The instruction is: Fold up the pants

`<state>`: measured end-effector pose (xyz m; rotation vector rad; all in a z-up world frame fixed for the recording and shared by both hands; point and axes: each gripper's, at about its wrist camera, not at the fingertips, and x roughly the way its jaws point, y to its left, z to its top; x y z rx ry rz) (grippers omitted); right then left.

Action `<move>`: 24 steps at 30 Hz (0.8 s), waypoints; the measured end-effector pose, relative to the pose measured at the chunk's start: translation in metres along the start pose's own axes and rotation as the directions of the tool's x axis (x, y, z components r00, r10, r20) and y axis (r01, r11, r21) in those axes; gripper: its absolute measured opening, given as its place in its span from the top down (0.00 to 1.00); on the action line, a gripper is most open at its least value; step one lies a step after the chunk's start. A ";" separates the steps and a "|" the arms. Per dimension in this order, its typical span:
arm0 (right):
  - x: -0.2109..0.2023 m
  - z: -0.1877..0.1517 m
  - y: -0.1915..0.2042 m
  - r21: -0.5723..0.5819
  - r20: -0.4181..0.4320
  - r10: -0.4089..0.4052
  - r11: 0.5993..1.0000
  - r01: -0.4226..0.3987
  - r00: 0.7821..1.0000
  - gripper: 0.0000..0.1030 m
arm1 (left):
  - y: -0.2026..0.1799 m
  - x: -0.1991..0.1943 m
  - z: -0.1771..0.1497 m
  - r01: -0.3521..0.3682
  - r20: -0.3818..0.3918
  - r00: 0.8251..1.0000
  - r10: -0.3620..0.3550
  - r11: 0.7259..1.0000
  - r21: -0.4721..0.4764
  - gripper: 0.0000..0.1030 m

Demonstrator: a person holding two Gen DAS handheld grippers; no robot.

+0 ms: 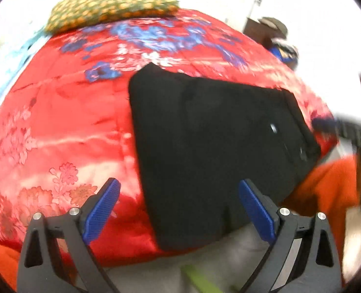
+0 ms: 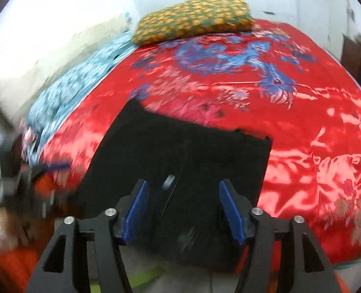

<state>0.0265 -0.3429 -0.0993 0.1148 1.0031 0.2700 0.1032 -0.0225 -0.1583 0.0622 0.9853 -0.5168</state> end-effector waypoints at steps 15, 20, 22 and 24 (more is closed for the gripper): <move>-0.029 -0.052 -0.028 0.176 0.077 -0.131 0.977 0.116 0.988 0.04 | 0.009 0.007 -0.005 -0.140 -0.032 0.990 0.139 0.990 -0.034 0.06; -0.034 -0.049 -0.032 0.205 0.089 -0.136 0.972 0.116 0.987 0.04 | 0.004 0.005 -0.005 -0.194 -0.021 0.981 0.193 0.981 -0.012 0.06; -0.033 -0.048 -0.030 0.195 0.090 -0.135 0.974 0.116 0.987 0.04 | 0.007 0.006 -0.005 -0.201 -0.021 0.979 0.201 0.980 -0.013 0.06; -0.028 -0.045 -0.028 0.181 0.083 -0.132 0.977 0.115 0.988 0.04 | 0.011 0.003 -0.007 -0.209 -0.022 0.978 0.208 0.978 -0.017 0.06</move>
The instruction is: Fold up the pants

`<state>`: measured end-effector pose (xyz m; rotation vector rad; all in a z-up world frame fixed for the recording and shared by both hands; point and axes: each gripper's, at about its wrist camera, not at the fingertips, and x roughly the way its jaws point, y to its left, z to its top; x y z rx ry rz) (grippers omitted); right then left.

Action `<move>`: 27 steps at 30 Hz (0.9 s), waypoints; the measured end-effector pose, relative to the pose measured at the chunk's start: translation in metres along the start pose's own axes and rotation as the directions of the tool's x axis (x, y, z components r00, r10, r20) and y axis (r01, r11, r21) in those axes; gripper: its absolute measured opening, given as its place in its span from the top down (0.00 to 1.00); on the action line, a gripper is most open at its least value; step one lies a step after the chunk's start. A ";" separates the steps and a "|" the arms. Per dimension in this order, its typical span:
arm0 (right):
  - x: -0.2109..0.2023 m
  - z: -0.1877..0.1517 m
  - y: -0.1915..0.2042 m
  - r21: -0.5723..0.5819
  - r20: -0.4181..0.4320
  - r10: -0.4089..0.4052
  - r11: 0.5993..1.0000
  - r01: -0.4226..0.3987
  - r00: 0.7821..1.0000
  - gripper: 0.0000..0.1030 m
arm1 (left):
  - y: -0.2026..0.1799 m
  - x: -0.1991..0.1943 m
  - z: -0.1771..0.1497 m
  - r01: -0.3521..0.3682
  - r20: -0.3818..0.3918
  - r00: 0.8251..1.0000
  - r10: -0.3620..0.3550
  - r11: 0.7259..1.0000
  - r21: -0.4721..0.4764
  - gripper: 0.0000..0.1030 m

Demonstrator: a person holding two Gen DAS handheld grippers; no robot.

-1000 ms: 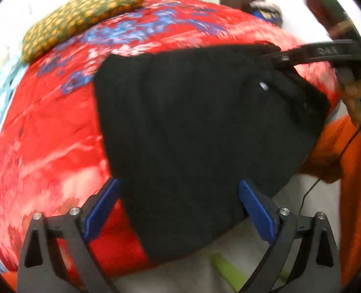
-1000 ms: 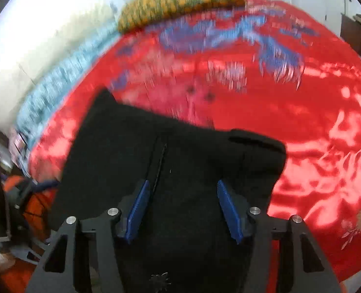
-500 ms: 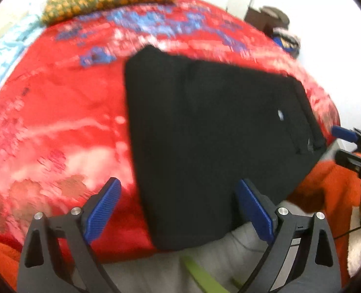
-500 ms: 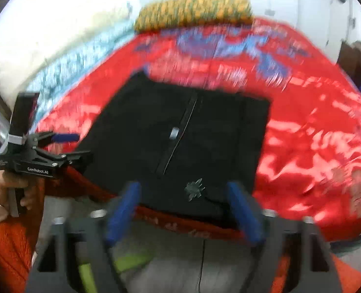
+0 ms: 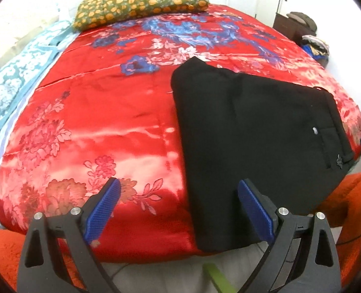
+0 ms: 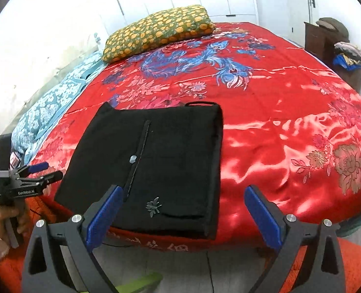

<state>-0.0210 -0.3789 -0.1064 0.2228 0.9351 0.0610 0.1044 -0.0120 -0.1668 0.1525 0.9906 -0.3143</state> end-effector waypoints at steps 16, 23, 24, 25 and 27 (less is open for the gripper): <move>0.011 0.007 -0.044 0.178 0.011 0.081 0.981 -0.081 0.997 0.04 | 0.054 0.018 0.015 0.366 -0.041 0.923 -0.382 0.907 -0.207 0.06; 0.070 0.016 -0.073 0.259 -0.107 0.327 0.921 -0.292 0.939 0.04 | 0.044 0.061 0.035 0.476 -0.130 0.852 -0.507 0.854 -0.210 0.06; 0.081 0.018 -0.071 0.245 -0.136 0.348 0.919 -0.309 0.928 0.05 | 0.040 0.067 0.036 0.479 -0.146 0.847 -0.511 0.853 -0.207 0.06; 0.089 0.018 -0.069 0.238 -0.159 0.364 0.916 -0.322 0.918 0.05 | 0.035 0.076 0.038 0.471 -0.166 0.847 -0.504 0.859 -0.202 0.06; 0.102 0.019 -0.065 0.224 -0.194 0.386 0.912 -0.343 0.902 0.05 | 0.032 0.086 0.038 0.454 -0.183 0.854 -0.487 0.869 -0.197 0.05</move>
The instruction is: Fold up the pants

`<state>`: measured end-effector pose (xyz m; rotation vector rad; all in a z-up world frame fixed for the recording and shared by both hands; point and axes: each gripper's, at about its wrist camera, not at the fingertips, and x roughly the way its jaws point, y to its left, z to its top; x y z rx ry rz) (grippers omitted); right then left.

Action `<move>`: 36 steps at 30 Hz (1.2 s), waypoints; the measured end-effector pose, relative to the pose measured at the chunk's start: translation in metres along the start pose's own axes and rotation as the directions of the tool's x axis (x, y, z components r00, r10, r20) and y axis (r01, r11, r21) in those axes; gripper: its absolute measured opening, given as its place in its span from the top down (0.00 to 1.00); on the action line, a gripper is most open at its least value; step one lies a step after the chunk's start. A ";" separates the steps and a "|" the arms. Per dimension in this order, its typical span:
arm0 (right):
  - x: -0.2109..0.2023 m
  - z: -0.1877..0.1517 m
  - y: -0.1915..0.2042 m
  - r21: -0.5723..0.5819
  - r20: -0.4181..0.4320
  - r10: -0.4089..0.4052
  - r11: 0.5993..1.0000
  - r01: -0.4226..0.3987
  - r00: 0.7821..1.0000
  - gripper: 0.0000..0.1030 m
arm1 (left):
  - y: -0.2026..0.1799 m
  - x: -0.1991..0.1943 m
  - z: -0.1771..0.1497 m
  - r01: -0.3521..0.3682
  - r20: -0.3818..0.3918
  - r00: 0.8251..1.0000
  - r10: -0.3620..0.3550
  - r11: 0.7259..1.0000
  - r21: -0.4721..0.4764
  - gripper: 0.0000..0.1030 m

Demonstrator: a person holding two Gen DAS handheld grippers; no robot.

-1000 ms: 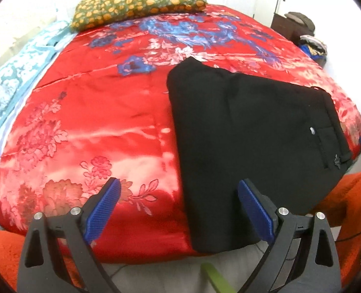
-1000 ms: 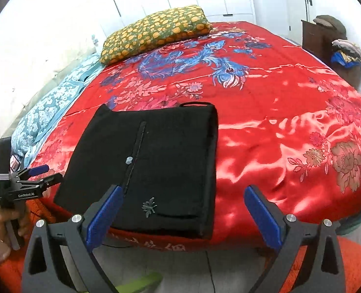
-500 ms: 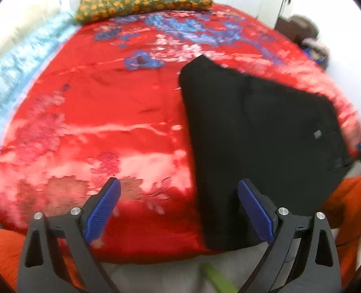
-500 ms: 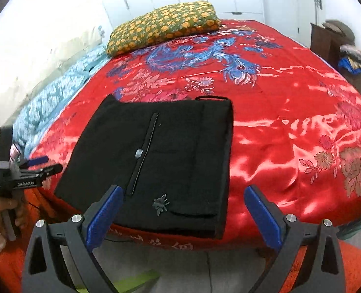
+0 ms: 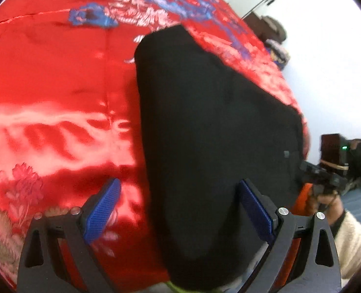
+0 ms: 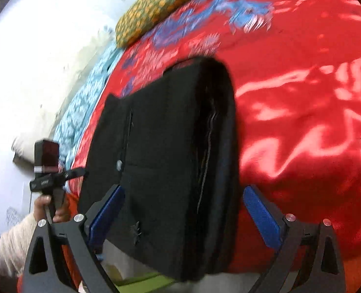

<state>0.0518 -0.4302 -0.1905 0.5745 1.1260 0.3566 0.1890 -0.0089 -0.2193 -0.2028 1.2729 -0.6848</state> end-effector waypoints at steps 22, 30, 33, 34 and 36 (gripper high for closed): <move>0.002 0.075 0.097 -0.212 0.040 0.254 0.947 -0.240 0.966 0.64 | -0.017 -0.091 0.076 0.134 0.268 0.956 -0.122 0.990 -0.029 0.74; 0.074 0.201 0.110 -0.256 0.043 0.236 0.942 -0.217 0.971 0.63 | 0.027 -0.078 0.166 -0.077 0.342 0.936 0.085 0.996 -0.037 0.57; 0.118 0.216 0.066 -0.129 -0.010 0.109 0.986 -0.109 0.994 0.49 | 0.054 -0.029 0.166 -0.310 0.245 0.914 0.323 0.946 -0.090 0.42; 0.125 0.214 0.051 -0.084 -0.022 0.033 0.996 -0.034 0.999 0.44 | 0.059 -0.025 0.160 -0.347 0.230 0.904 0.360 0.933 -0.095 0.42; 0.119 0.205 0.024 -0.017 -0.007 -0.018 1.000 0.018 1.000 0.33 | 0.062 -0.032 0.135 -0.379 0.247 0.888 0.389 0.921 -0.087 0.31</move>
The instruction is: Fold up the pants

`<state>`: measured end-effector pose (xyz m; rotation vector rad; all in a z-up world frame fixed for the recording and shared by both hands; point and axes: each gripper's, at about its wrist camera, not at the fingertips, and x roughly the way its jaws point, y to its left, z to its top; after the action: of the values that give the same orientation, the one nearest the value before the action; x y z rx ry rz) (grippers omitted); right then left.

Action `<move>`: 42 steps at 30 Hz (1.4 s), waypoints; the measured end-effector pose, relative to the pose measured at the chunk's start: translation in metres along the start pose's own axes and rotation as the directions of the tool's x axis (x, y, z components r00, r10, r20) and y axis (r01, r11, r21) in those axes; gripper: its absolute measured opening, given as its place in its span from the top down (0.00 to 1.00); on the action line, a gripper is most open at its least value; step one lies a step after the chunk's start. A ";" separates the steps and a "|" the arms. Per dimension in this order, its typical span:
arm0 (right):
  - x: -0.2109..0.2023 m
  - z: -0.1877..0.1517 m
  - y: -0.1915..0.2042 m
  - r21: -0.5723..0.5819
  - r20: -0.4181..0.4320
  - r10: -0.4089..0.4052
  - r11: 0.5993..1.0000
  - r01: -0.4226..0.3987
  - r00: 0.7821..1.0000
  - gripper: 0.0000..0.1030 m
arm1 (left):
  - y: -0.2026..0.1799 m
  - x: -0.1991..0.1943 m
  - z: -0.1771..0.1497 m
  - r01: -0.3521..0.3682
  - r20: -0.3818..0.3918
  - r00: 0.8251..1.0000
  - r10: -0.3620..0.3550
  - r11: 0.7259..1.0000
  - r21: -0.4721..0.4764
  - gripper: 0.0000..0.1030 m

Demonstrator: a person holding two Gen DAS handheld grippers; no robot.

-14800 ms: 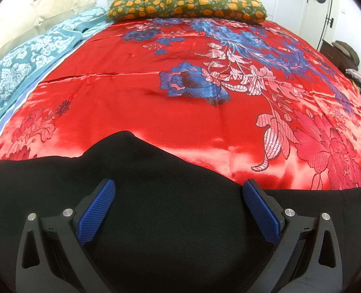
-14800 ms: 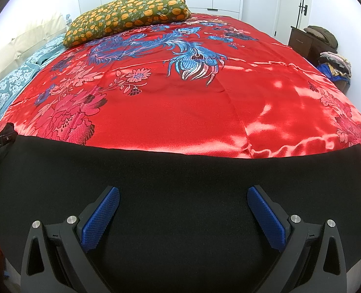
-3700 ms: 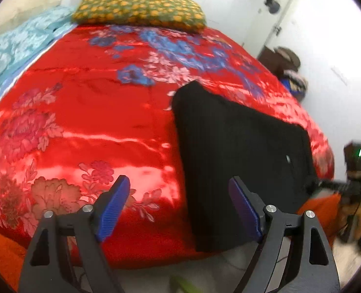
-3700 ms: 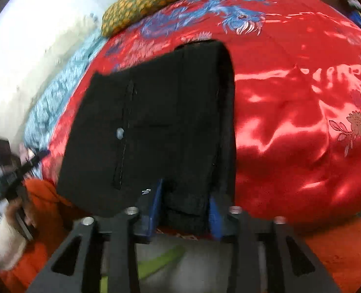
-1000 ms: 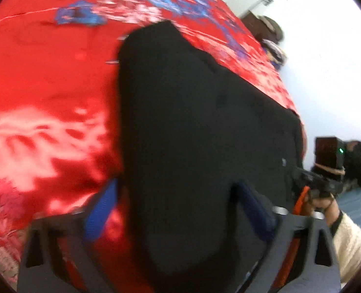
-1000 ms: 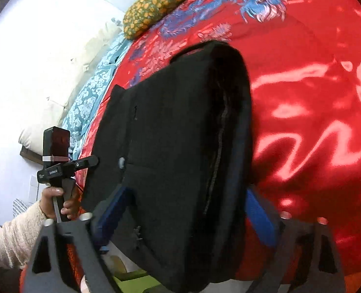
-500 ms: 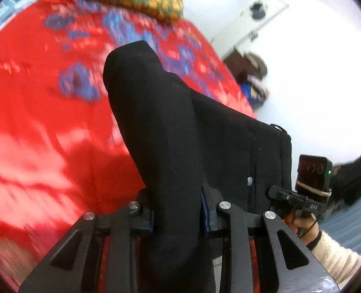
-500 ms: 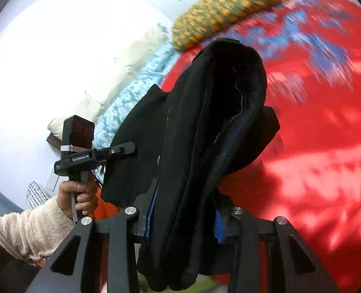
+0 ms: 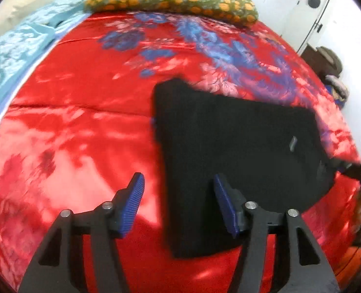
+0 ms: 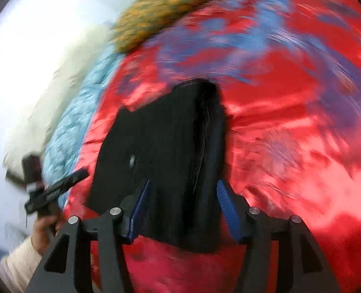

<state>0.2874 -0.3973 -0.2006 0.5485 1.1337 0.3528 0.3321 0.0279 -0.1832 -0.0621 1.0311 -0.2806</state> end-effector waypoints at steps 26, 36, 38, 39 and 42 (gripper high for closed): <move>-0.186 -0.209 0.221 -0.268 0.400 -0.409 0.804 0.531 0.820 0.00 | -0.106 -0.253 -0.118 -0.184 0.138 0.973 0.183 0.983 -0.005 0.03; -0.213 -0.230 0.252 -0.251 0.447 -0.425 0.785 0.566 0.787 0.00 | -0.114 -0.279 -0.131 -0.264 0.198 0.947 0.252 0.964 0.037 0.01; -0.217 -0.231 0.257 -0.252 0.453 -0.423 0.784 0.568 0.785 0.00 | -0.114 -0.279 -0.132 -0.259 0.195 0.949 0.247 0.965 0.039 0.01; -0.217 -0.231 0.259 -0.252 0.453 -0.427 0.781 0.571 0.783 0.00 | -0.115 -0.280 -0.134 -0.261 0.198 0.948 0.247 0.964 0.045 0.01; -0.216 -0.233 0.263 -0.258 0.452 -0.438 0.770 0.584 0.777 0.00 | -0.115 -0.281 -0.135 -0.264 0.199 0.948 0.250 0.964 0.045 0.01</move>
<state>-0.0085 -0.2429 0.0408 -0.0736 0.7731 -0.0263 0.0581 0.0009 0.0036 0.1079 0.8255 -0.0709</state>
